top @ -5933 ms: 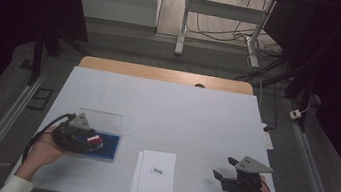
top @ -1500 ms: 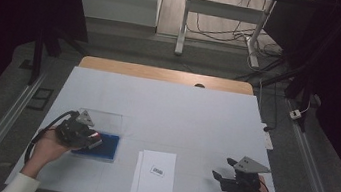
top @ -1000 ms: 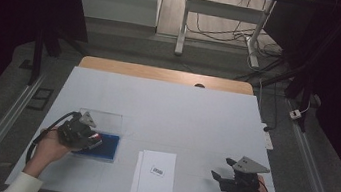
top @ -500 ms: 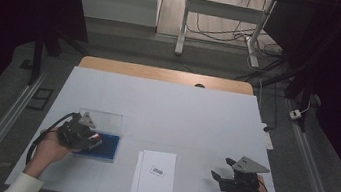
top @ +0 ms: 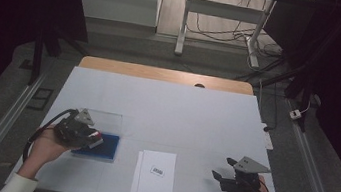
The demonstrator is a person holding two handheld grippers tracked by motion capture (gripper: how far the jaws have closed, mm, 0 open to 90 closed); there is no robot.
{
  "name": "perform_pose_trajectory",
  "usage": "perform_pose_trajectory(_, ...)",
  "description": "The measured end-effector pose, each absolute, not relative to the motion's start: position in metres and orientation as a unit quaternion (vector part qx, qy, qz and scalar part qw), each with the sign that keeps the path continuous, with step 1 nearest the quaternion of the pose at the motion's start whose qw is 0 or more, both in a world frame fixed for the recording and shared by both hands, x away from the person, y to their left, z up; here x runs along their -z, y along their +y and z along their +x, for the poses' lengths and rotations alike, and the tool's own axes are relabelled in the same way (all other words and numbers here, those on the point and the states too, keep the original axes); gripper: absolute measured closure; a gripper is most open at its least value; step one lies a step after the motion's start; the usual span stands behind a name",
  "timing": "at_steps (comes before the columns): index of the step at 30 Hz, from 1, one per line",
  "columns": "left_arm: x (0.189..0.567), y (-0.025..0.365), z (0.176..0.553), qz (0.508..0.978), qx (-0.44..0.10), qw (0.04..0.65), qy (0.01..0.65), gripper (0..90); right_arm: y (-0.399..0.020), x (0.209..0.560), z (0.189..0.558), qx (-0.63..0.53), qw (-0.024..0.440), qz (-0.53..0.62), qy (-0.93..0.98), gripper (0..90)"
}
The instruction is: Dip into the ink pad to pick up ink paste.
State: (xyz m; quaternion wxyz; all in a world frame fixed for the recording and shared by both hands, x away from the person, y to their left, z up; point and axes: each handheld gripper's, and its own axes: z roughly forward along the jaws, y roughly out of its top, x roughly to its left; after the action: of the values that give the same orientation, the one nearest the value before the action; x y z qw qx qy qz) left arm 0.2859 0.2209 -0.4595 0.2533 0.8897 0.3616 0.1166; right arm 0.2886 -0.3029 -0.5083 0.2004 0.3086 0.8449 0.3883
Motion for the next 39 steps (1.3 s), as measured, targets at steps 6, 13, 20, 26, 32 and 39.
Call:
perform_pose_trajectory(6, 0.452, 0.227, 0.283, 0.880, -0.122, 0.272, 0.370, 70.6, -0.304, 0.510, 0.290, -0.385, 0.200, 0.307, 0.847, 26.5)
perform_pose_trajectory(13, 0.446, 0.231, 0.280, 0.873, -0.122, 0.296, 0.368, 70.6, -0.304, 0.509, 0.290, -0.386, 0.200, 0.308, 0.846, 26.5)
perform_pose_trajectory(20, 0.450, 0.230, 0.283, 0.875, -0.124, 0.282, 0.373, 70.6, -0.303, 0.510, 0.290, -0.385, 0.199, 0.308, 0.847, 26.5)
perform_pose_trajectory(26, 0.458, 0.229, 0.287, 0.876, -0.126, 0.268, 0.380, 70.6, -0.304, 0.510, 0.290, -0.385, 0.202, 0.308, 0.846, 26.5)
perform_pose_trajectory(32, 0.469, 0.225, 0.293, 0.882, -0.116, 0.249, 0.382, 70.5, -0.304, 0.510, 0.290, -0.384, 0.201, 0.307, 0.847, 26.5)
perform_pose_trajectory(39, 0.477, 0.223, 0.296, 0.885, -0.113, 0.237, 0.384, 70.6, -0.304, 0.510, 0.290, -0.385, 0.201, 0.308, 0.846, 26.5)
